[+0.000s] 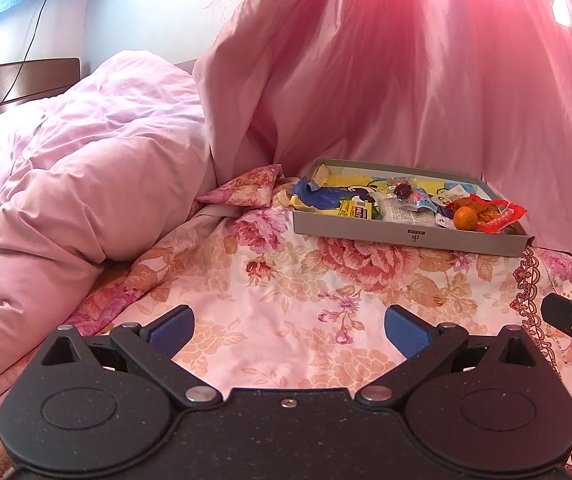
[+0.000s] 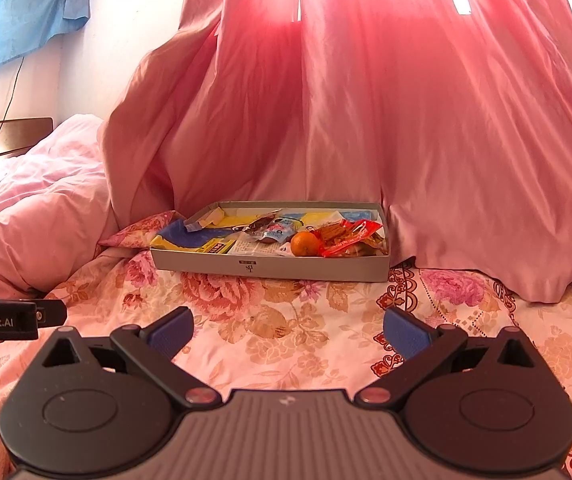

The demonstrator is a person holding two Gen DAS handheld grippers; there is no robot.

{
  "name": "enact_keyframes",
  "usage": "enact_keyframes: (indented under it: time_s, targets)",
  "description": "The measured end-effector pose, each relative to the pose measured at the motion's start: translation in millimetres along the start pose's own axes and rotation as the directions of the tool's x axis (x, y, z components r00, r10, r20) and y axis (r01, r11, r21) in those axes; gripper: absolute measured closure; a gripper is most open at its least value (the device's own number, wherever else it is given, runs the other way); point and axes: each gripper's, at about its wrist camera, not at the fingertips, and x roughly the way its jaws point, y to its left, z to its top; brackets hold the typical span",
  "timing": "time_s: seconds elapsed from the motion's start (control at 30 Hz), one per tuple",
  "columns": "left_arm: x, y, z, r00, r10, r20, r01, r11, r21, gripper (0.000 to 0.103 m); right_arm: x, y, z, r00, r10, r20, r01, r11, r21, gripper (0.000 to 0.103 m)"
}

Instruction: Organize snacks

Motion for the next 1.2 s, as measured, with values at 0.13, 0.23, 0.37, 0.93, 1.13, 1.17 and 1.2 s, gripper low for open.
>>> enact_keyframes:
  time_s: [0.13, 0.23, 0.37, 0.93, 1.13, 1.17, 1.2]
  targets:
    - [-0.4, -0.5, 0.0, 1.0, 0.0, 0.001, 0.0, 1.0, -0.001, 0.002, -0.1, 0.5, 0.2, 1.0, -0.001, -0.001, 0.001, 1.0, -0.001, 0.0]
    - [-0.1, 0.0, 0.7, 1.0, -0.001, 0.002, 0.001, 1.0, 0.001, 0.002, 0.1, 0.5, 0.2, 1.0, -0.001, -0.001, 0.001, 1.0, 0.0, 0.0]
    - [-0.5, -0.2, 0.6, 1.0, 0.0, 0.002, 0.0, 1.0, -0.001, 0.002, -0.2, 1.2, -0.8, 1.0, 0.002, -0.005, -0.002, 1.0, -0.002, 0.0]
    - [-0.5, 0.5, 0.2, 1.0, -0.002, 0.002, 0.002, 1.0, 0.0, 0.002, -0.8, 2.6, -1.2, 1.0, 0.002, -0.007, -0.002, 1.0, -0.005, 0.0]
    - [1.0, 0.3, 4.1, 0.999, 0.019, -0.036, -0.018, 0.999, 0.028, 0.002, -0.8, 2.9, -1.0, 1.0, 0.002, -0.007, -0.002, 1.0, -0.005, 0.0]
    - [1.1, -0.2, 3.6, 0.999, 0.025, -0.038, -0.023, 0.999, 0.04, 0.002, -0.8, 3.1, -1.2, 1.0, 0.002, -0.007, -0.002, 1.0, -0.005, 0.0]
    - [1.3, -0.7, 3.3, 0.999, 0.031, -0.038, -0.03, 0.998, 0.049, 0.002, -0.7, 3.4, -1.5, 1.0, 0.003, -0.008, -0.003, 1.0, -0.006, 0.0]
